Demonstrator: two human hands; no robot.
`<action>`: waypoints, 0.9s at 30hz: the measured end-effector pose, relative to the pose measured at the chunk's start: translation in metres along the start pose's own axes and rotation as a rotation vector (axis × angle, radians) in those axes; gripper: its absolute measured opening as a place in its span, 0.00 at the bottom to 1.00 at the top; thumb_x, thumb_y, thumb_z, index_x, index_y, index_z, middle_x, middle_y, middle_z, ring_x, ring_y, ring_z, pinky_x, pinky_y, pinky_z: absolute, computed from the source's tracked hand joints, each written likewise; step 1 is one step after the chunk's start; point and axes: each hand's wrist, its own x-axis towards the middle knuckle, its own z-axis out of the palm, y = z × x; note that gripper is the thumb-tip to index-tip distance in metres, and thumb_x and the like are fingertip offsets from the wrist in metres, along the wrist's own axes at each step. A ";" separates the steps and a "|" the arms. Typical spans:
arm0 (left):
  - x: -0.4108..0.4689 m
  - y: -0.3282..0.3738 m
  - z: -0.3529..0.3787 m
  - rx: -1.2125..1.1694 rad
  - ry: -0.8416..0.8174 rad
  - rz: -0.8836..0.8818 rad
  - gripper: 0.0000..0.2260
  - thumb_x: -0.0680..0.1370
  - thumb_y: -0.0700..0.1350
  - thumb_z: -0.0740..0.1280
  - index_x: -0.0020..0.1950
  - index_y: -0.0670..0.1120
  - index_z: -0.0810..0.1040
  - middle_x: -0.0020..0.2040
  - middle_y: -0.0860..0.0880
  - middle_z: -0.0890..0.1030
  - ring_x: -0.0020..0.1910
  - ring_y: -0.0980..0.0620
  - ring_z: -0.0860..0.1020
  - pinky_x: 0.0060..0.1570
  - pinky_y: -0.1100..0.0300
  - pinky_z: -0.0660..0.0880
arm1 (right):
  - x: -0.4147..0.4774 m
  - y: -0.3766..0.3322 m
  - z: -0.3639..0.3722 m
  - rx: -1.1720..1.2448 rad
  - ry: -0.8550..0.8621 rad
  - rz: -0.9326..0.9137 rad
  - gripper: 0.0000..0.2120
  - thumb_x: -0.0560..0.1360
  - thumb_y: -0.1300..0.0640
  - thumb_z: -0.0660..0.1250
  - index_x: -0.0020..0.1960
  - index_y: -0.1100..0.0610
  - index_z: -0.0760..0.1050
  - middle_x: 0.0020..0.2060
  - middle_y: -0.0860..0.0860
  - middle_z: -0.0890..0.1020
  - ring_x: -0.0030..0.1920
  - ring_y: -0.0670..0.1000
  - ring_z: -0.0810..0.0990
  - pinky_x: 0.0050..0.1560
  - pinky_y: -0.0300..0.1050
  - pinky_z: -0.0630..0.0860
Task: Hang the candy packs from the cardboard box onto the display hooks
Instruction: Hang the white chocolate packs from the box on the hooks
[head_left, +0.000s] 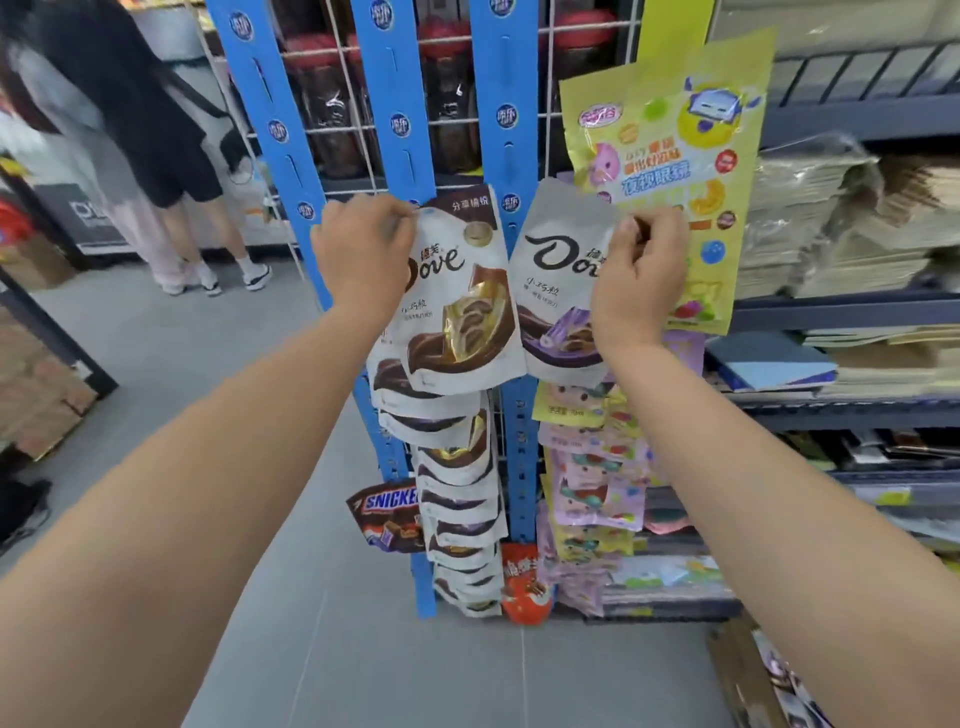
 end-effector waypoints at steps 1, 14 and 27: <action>0.006 0.000 0.001 -0.023 0.001 -0.014 0.11 0.79 0.49 0.60 0.54 0.52 0.81 0.52 0.48 0.81 0.56 0.44 0.72 0.56 0.50 0.66 | 0.004 -0.004 0.002 0.021 0.037 -0.021 0.06 0.77 0.62 0.57 0.45 0.63 0.71 0.41 0.51 0.70 0.41 0.50 0.68 0.38 0.31 0.62; 0.065 0.013 -0.005 -0.124 0.006 0.076 0.13 0.79 0.50 0.59 0.54 0.49 0.81 0.52 0.48 0.82 0.55 0.43 0.74 0.55 0.50 0.69 | 0.036 -0.035 0.012 0.102 0.005 -0.285 0.05 0.74 0.66 0.59 0.43 0.64 0.74 0.38 0.47 0.71 0.40 0.37 0.68 0.41 0.29 0.65; 0.062 0.011 -0.003 -0.004 -0.007 0.065 0.12 0.79 0.49 0.59 0.53 0.49 0.81 0.53 0.48 0.82 0.56 0.43 0.73 0.52 0.52 0.67 | 0.017 -0.038 0.040 -0.043 -0.175 -0.228 0.07 0.75 0.62 0.60 0.44 0.63 0.75 0.37 0.44 0.71 0.37 0.42 0.67 0.37 0.39 0.64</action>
